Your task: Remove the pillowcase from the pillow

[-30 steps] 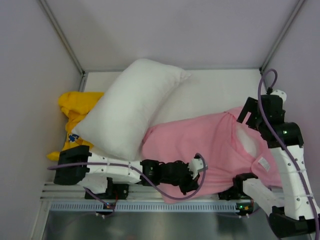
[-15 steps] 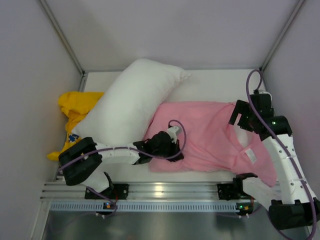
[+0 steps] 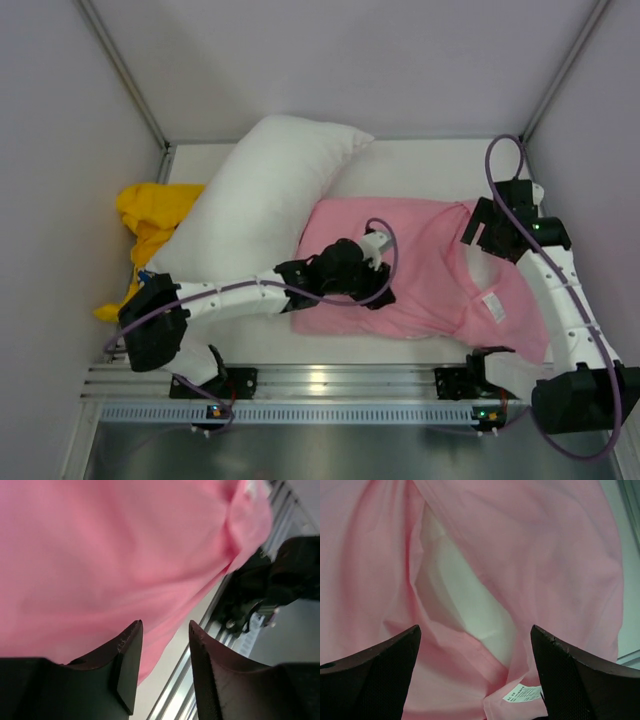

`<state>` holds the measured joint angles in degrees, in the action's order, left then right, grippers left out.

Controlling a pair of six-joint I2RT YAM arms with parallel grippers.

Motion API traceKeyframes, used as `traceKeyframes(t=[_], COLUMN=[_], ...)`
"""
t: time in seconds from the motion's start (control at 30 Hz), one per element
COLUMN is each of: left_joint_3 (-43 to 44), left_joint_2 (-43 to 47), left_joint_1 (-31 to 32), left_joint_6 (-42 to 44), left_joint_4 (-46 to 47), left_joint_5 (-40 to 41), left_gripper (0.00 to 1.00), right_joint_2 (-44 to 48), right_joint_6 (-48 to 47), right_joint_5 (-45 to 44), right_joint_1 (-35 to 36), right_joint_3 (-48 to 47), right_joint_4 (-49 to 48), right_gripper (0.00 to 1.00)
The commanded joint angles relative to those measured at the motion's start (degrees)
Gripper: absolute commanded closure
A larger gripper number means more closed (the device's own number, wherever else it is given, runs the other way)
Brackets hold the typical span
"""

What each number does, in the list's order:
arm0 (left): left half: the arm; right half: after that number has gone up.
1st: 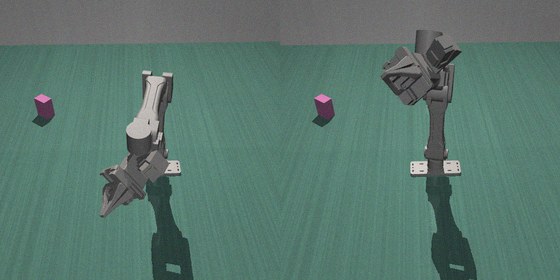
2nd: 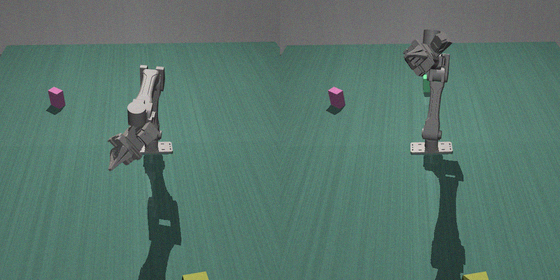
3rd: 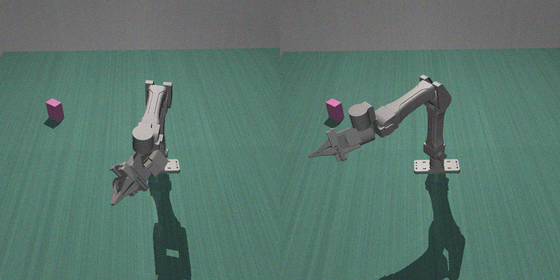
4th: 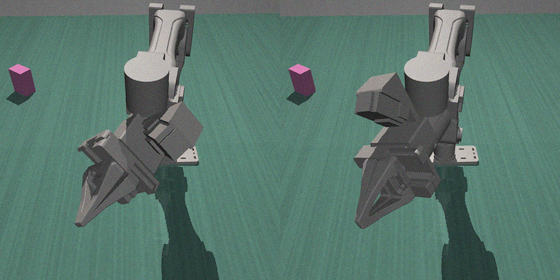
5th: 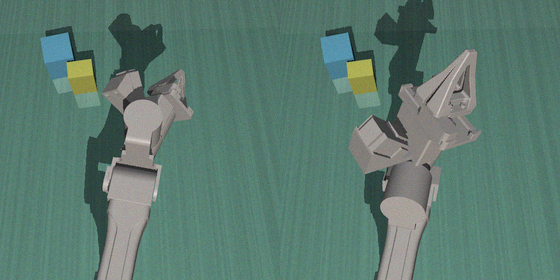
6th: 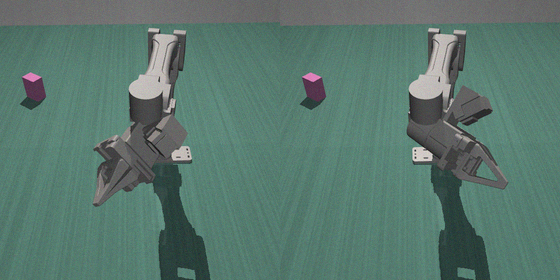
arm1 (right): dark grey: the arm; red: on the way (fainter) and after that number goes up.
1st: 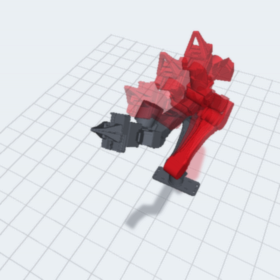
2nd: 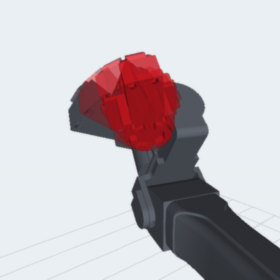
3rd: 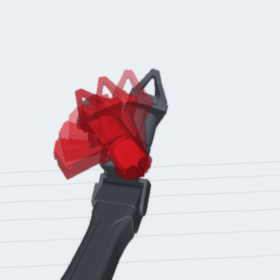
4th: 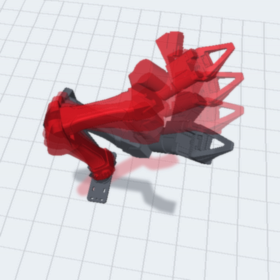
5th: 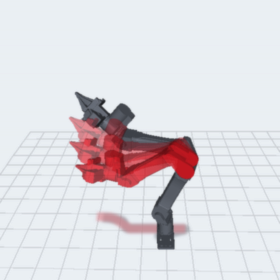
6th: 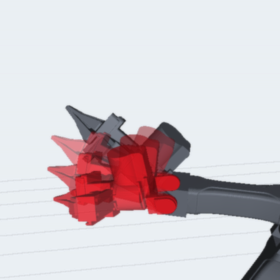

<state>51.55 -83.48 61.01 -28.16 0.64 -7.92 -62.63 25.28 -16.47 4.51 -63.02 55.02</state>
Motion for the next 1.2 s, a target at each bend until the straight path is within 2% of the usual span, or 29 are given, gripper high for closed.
traceKeyframes(t=[0.0, 0.1, 0.13, 0.23, 0.47, 0.63, 0.8, 1.03, 1.07, 1.17], left_joint_3=[13.6, 25.8, 28.8, 36.4, 37.2, 36.8, 37.7, 39.9, 40.0, 40.1], left_joint_2=[-6.1, -14.1, -17.6, -21.9, -21.7, -20.9, -20.7, -20.8, -20.8, -20.8], left_joint_1=[2.4, 2.4, 2.4, 1.9, -1.2, -4.5, -5.8, -5.9, -5.8, -5.9], left_joint_6=[4.0, 4.1, 4.3, 4.9, 4.1, 3.0, 3.0, 2.8, 2.8, 2.5], left_joint_4=[-0.6, -4.0, -6.1, -7.7, -5.5, -4.7, -4.9, -5.5, -5.3, -5.1], left_joint_5=[-1.2, -3.2, -3.4, -2.7, -4.7, -8.0, -10.1, -13.0, -13.9, -15.1], left_gripper=[0.53, 0.45, 0.44, 0.42, 0.40, 0.39, 0.39, 0.38, 0.38, 0.38], right_joint_2=[0.8, -0.2, -1.2, -2.8, -5.6, -5.6, -4.7, -2.8, -2.8, -3.9], right_joint_6=[0.0, -1.8, -2.9, -2.8, -2.3, -1.6, -0.6, 1.4, 1.4, 1.1], right_joint_5=[-4.3, -7.0, -6.6, -6.6, -7.6, -7.7, -4.4, -4.7, -4.8, -4.1], right_joint_1=[-2.0, -3.9, -6.1, -6.8, -6.9, -6.9, -6.9, -6.9, -6.9, -6.9], right_joint_3=[-0.8, -1.0, -0.8, 0.9, 2.4, 3.5, 5.5, 7.7, 7.7, 7.0], right_joint_4=[2.1, 4.4, 4.8, 5.1, 5.0, 5.0, 5.1, 5.4, 5.4, 5.5], right_gripper=[0.14, 0.14, 0.14, 0.14, 0.20, 0.28, 0.49, 0.52, 0.56, 0.98])
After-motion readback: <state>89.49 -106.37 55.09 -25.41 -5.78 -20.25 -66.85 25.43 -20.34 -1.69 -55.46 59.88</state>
